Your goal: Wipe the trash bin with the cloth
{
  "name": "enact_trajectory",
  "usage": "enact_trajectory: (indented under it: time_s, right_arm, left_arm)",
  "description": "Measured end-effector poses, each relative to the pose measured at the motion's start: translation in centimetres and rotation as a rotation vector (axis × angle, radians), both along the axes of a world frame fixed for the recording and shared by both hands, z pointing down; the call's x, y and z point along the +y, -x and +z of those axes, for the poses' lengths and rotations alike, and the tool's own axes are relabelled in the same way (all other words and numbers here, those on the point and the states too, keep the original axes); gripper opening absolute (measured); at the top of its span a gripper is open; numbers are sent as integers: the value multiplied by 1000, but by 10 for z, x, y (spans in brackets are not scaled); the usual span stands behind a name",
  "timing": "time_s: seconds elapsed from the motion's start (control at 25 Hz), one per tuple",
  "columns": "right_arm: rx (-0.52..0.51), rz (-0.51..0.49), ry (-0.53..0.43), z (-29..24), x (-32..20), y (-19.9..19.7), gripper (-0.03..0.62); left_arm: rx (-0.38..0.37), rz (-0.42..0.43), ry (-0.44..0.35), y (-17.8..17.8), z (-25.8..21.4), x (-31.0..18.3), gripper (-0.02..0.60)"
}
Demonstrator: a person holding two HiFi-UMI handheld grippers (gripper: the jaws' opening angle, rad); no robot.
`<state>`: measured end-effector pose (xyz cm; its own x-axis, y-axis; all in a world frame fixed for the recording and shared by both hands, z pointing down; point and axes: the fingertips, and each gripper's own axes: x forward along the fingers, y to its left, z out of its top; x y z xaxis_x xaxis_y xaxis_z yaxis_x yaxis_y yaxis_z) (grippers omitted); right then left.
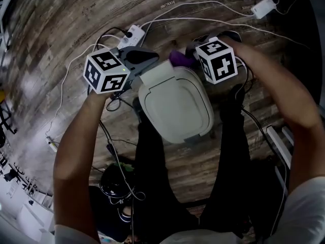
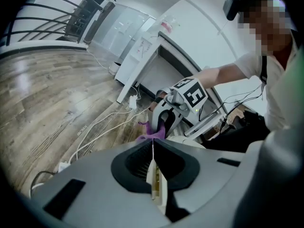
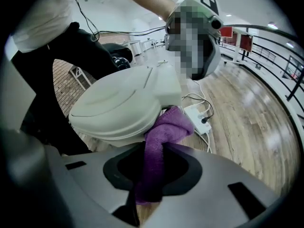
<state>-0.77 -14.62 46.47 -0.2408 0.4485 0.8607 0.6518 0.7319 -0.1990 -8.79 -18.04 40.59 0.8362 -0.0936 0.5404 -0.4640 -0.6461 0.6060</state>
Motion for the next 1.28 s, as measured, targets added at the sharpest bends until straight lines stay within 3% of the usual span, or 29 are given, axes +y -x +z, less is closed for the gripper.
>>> enact_trajectory:
  time_s: [0.16, 0.32, 0.48, 0.64, 0.84, 1.04, 1.2, 1.28]
  right_arm:
    - [-32, 261, -49, -6, -16, -2, 91]
    - [-81, 639, -128, -26, -44, -14, 91]
    - [-104, 1005, -138, -61, -42, -48, 91]
    - [-142, 1195, -129, -97, -13, -76, 91]
    - [-232, 1322, 3, -127, 28, -105, 91]
    - [-332, 1289, 94, -142, 85, -124, 91]
    - [-327, 1200, 47, -138, 131, -144, 91]
    - [-303, 1200, 35, -131, 151, -154, 91]
  left_arm:
    - [10, -5, -47, -7, -17, 4, 9]
    - [37, 19, -134, -17, -54, 5, 9]
    - [43, 61, -233, -40, -106, 18, 9]
    - [32, 61, -307, -68, -150, 49, 9]
    - [31, -110, -298, -98, -175, 89, 9]
    - [7, -363, -260, -119, -168, 150, 9]
    - [-27, -425, -227, -141, -165, 199, 9]
    - [-46, -433, -213, -144, -163, 220, 9]
